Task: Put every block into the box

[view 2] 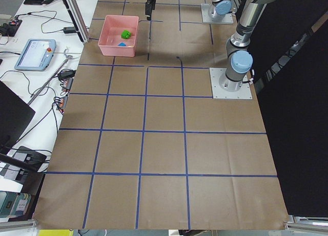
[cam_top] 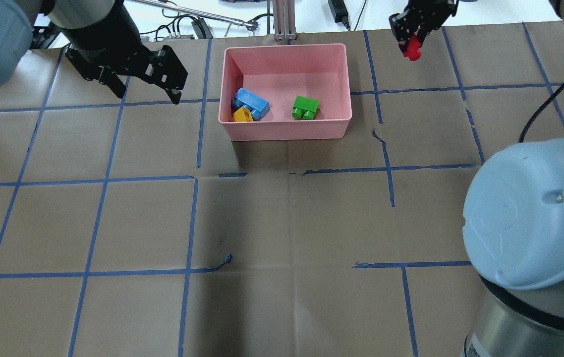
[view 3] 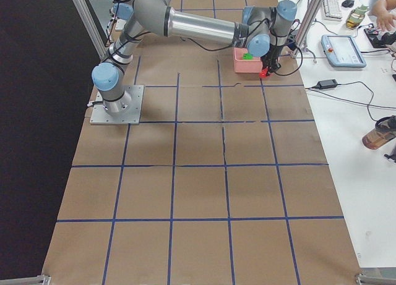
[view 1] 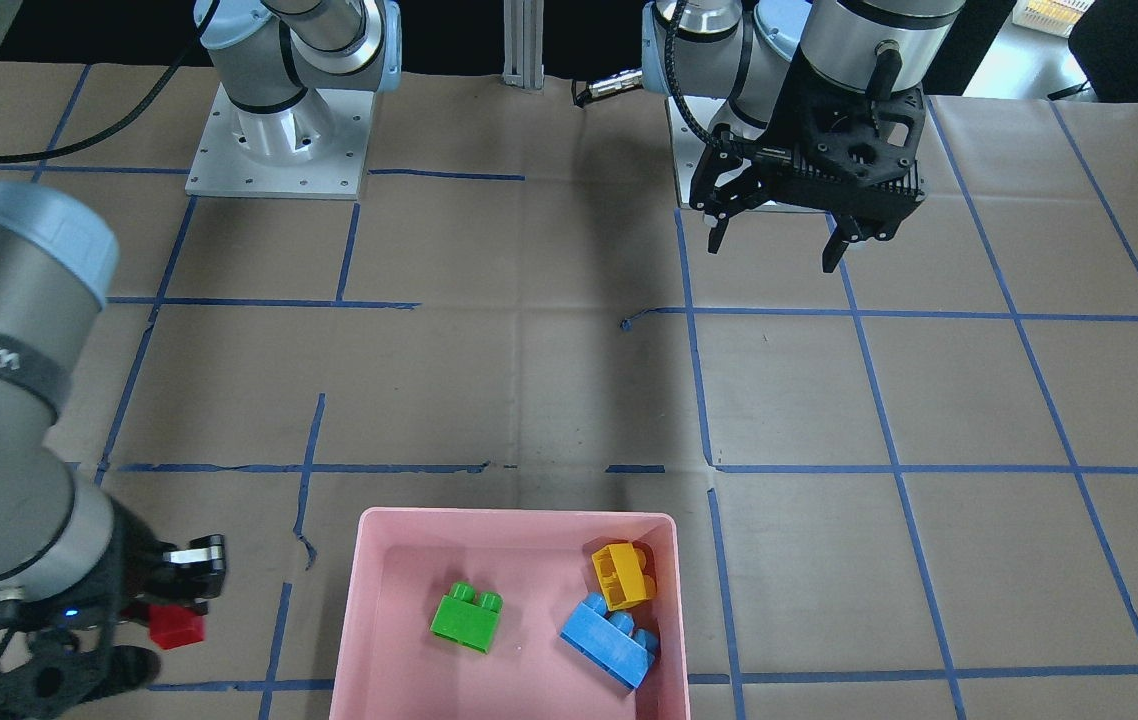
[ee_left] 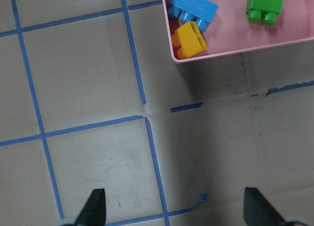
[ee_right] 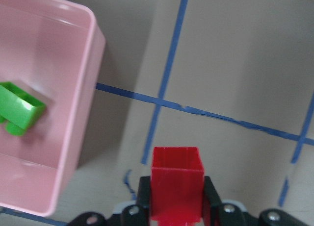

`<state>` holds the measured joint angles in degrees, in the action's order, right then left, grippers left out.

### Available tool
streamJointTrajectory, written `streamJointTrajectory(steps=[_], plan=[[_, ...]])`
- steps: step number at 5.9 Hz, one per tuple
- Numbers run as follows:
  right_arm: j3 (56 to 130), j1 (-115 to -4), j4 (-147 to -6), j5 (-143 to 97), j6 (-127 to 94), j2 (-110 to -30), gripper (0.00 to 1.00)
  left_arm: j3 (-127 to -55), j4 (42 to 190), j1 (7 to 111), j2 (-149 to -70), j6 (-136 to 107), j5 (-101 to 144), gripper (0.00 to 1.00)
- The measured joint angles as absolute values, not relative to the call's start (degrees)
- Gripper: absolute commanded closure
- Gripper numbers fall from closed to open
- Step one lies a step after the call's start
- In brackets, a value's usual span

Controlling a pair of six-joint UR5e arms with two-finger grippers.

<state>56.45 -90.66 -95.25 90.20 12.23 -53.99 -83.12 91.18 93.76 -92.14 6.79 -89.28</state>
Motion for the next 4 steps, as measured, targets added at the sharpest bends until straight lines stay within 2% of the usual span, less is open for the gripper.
streamJointTrajectory(steps=[2,3,4], plan=[[54.82,-98.77,-95.73,87.13,-6.66,-51.73,0.74,-83.77,87.53,93.77,-91.73,6.15,-89.77,0.0],[54.8,-100.4,-97.45,86.06,-10.31,-48.85,0.63,-83.79,86.63,93.67,-91.79,5.89,-90.05,0.0],[54.82,-100.91,-99.3,85.12,-11.5,-46.19,0.01,-83.74,86.49,93.63,-91.8,3.48,-90.2,0.0]])
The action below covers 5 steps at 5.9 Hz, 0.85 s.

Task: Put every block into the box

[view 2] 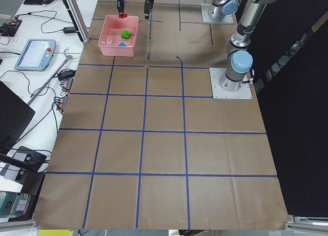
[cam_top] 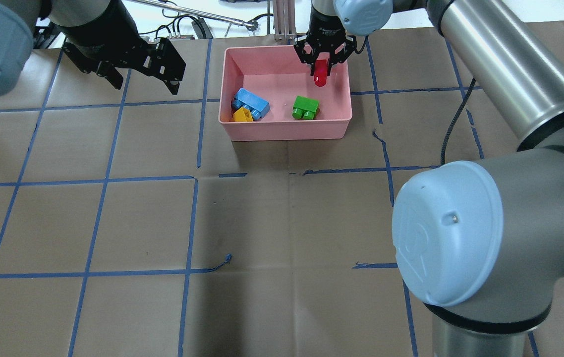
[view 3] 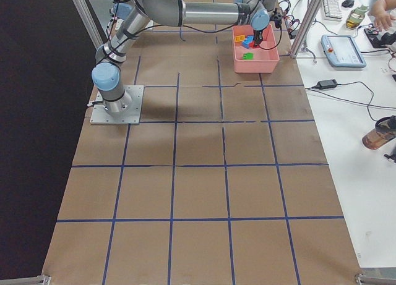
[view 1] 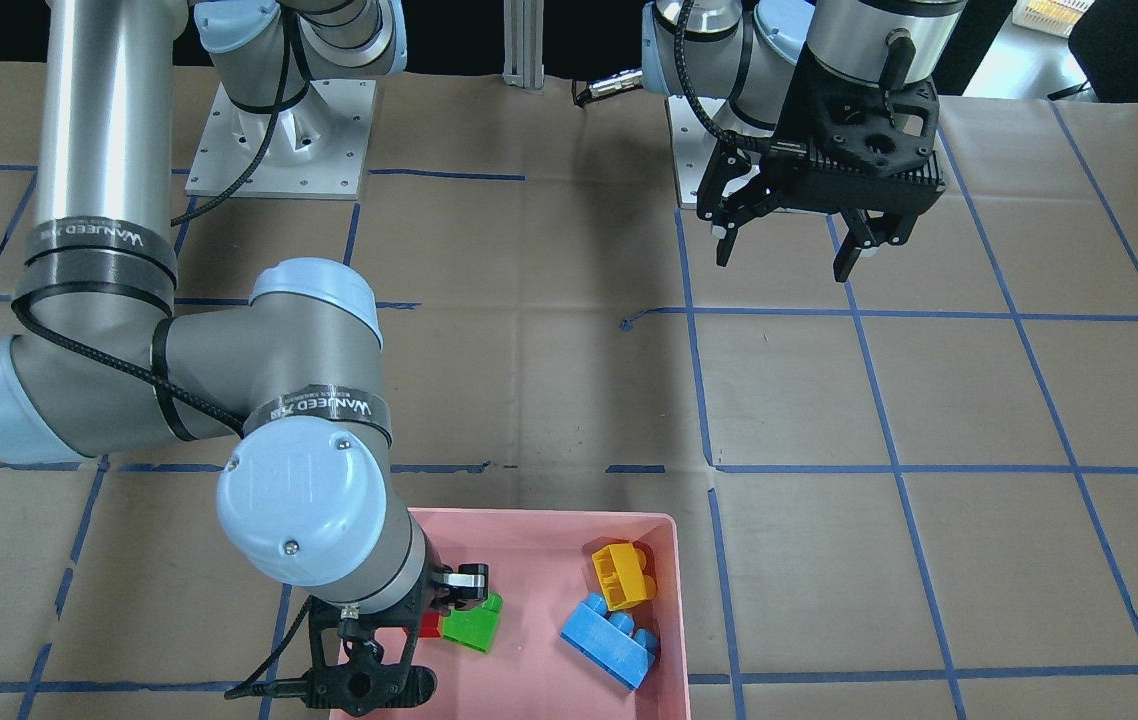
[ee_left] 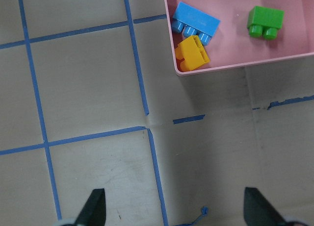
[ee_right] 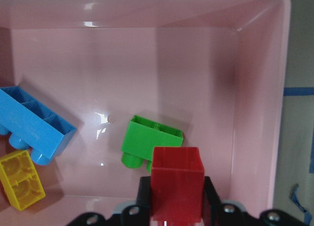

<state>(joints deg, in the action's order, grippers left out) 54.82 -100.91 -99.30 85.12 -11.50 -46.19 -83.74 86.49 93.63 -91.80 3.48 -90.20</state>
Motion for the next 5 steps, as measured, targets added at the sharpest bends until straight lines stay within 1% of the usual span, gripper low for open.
streamJointTrajectory(steps=[2,5], plan=[[54.75,-101.05,-100.55,82.6,-14.42,-44.91,0.0,-83.08,87.08,93.66,-91.97,-3.21,-90.54,0.0],[54.63,-100.83,-99.9,81.1,-16.65,-45.69,0.0,-82.89,87.1,93.63,-92.1,-4.12,-90.57,0.0]])
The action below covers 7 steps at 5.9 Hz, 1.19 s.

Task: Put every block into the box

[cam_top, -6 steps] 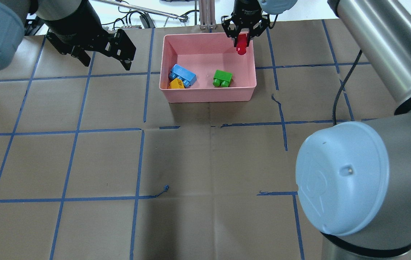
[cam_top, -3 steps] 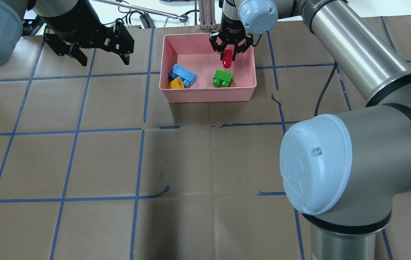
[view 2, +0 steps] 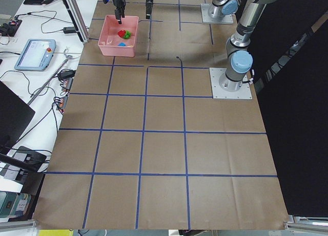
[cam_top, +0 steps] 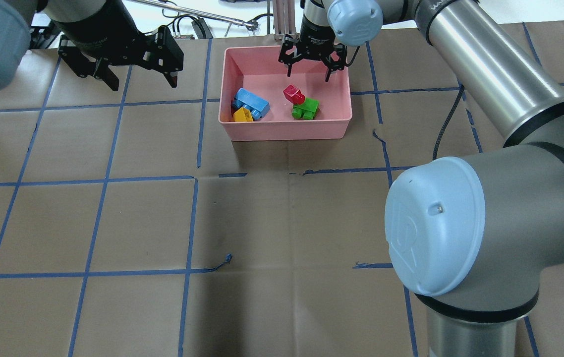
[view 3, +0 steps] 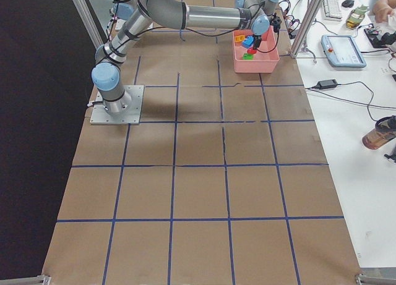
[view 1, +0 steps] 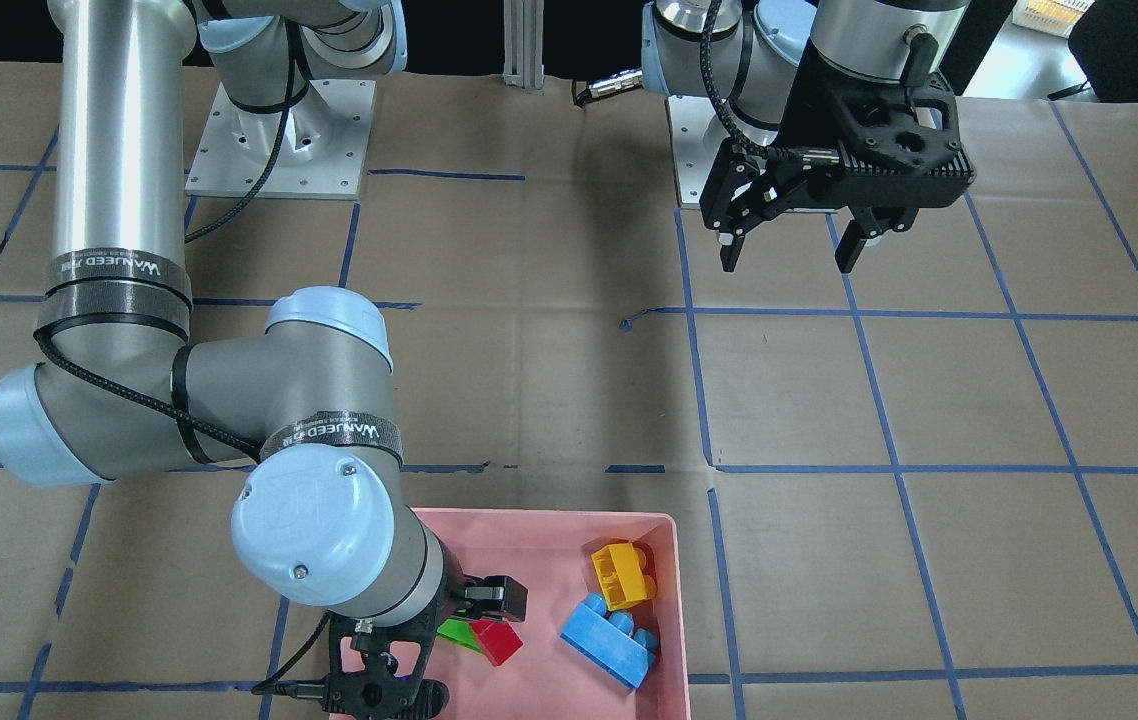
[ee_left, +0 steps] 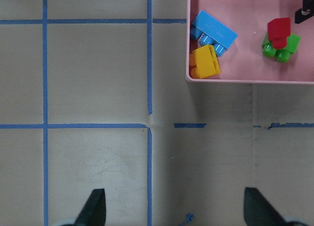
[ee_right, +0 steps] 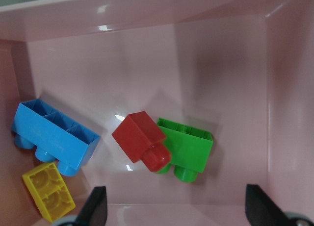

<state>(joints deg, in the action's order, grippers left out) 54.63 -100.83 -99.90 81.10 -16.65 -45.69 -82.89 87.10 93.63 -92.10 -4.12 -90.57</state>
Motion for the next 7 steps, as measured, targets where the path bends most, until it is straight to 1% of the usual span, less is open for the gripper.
streamJointTrajectory(steps=[2,3,5,6,7], plan=[[56.16,-99.02,-95.25,83.88,-11.55,-50.11,0.01,-82.88,88.37,93.67,-91.67,-4.2,-90.6,0.0],[59.14,-96.7,-92.44,86.96,-4.93,-54.14,0.01,-82.94,88.89,93.71,-91.47,-4.27,-90.66,0.0],[70.34,-91.24,-90.59,88.89,2.26,-65.89,0.01,-82.7,90.97,93.76,-91.25,-4.36,-92.31,0.0],[74.07,-90.17,-89.08,89.12,2.33,-71.47,0.0,-82.46,91.38,93.63,-91.38,-4.24,-92.5,0.0],[75.4,-90.01,-86.4,89.16,1.41,-76.04,0.0,-82.36,91.61,93.56,-91.43,-4.14,-92.53,0.0]])
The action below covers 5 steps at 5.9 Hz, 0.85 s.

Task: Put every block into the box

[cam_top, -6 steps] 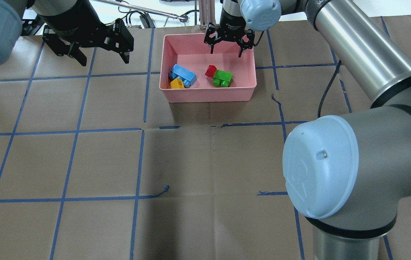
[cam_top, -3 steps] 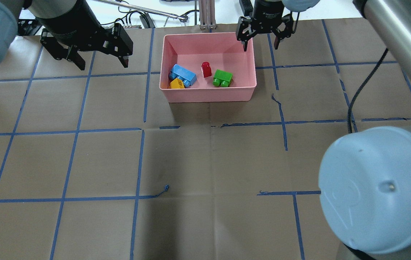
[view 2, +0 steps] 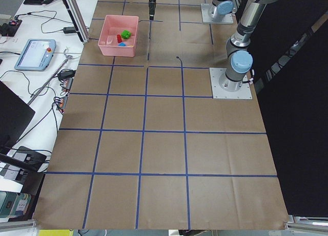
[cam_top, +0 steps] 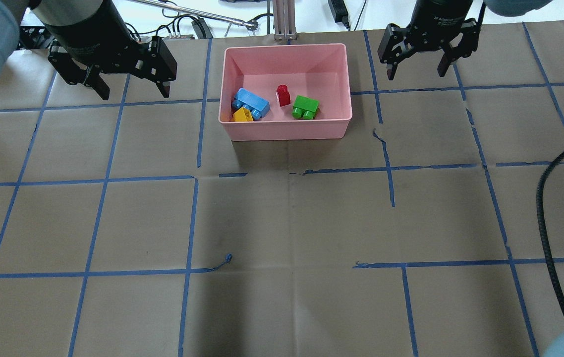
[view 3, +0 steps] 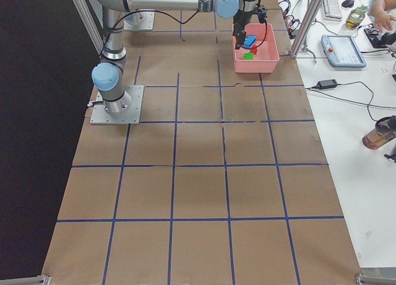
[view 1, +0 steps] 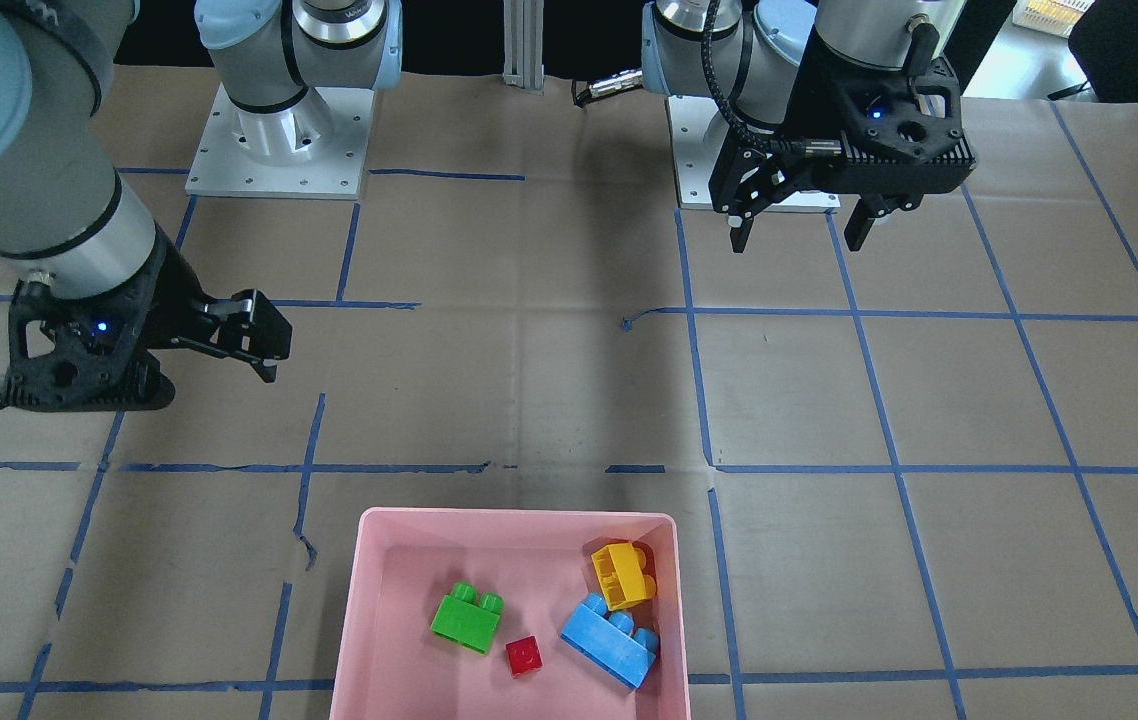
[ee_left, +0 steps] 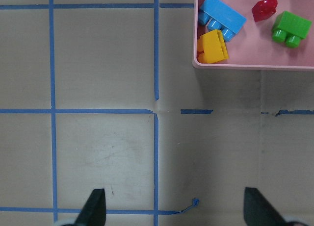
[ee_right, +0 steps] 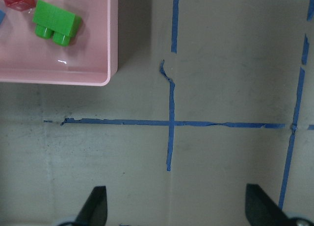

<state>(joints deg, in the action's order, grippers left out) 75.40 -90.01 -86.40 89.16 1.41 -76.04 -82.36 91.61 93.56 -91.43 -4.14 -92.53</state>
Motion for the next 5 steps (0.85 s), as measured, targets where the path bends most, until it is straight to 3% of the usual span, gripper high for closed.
streamJointTrajectory(steps=[5], plan=[[77.12,-90.87,-83.91,89.06,-1.27,-79.11,0.01,-81.98,92.71,93.52,-91.23,-4.09,-92.88,0.0]])
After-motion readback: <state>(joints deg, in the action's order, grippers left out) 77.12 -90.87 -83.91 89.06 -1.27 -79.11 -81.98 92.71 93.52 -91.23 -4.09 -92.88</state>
